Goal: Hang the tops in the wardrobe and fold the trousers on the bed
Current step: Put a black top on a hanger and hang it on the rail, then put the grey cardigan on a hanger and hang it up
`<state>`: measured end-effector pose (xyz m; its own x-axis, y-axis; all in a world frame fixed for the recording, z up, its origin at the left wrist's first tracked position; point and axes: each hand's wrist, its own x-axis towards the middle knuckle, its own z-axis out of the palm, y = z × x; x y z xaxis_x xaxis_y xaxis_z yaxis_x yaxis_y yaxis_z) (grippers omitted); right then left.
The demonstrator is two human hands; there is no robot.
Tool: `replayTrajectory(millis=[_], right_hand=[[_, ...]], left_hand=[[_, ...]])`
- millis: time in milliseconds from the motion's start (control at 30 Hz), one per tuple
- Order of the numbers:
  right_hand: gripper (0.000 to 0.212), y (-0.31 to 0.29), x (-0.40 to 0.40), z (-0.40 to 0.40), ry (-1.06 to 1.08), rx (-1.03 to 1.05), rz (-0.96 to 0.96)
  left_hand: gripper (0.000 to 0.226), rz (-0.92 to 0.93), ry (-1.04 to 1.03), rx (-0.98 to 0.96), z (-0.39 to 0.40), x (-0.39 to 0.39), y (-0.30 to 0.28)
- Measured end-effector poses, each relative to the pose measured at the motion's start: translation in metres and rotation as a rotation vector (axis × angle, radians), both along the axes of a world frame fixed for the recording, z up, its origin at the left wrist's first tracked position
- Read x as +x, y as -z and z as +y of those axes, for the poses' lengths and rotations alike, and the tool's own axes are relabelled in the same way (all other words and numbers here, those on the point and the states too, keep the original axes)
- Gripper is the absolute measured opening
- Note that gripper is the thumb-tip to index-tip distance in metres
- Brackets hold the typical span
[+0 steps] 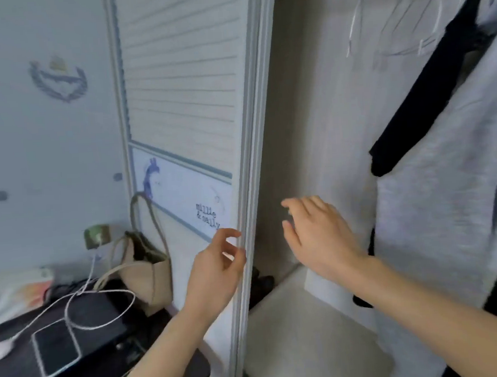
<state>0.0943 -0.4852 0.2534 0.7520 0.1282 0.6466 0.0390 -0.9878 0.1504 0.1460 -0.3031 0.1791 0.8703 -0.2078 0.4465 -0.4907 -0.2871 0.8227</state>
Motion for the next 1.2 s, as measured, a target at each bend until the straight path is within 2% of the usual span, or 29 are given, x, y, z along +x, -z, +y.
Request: replayTrajectory(millis=[167, 400, 533, 733, 933, 1067, 1200], right_hand=[[0.034, 0.072, -0.014, 0.07, -0.327, 0.129, 0.18], [0.032, 0.163, -0.102, 0.177, -0.746, 0.256, 0.479], [0.033, 0.204, -0.168, 0.236, -0.956, 0.21, 0.649], [0.03, 0.243, -0.267, 0.314, -1.172, 0.115, 0.839], [0.03, 0.293, -0.372, 0.413, -1.334, -0.078, 1.023], [0.028, 0.34, -0.453, 0.481, -1.314, -0.202, 1.166], [0.028, 0.396, -0.525, 0.536, -1.243, -0.299, 1.342]], left_hand=[[0.02, 0.178, -0.368, 0.127, 0.098, -0.089, 0.056], [0.01, 0.465, -0.872, 0.072, 0.187, -0.275, 0.137], [0.014, 0.602, -1.119, 0.011, 0.217, -0.386, 0.178], [0.014, 0.702, -1.334, -0.196, 0.246, -0.52, 0.226], [0.013, 0.882, -1.537, -0.358, 0.284, -0.653, 0.277], [0.015, 1.071, -1.616, -0.426, 0.318, -0.747, 0.329], [0.014, 1.318, -1.55, -0.416, 0.354, -0.833, 0.381]])
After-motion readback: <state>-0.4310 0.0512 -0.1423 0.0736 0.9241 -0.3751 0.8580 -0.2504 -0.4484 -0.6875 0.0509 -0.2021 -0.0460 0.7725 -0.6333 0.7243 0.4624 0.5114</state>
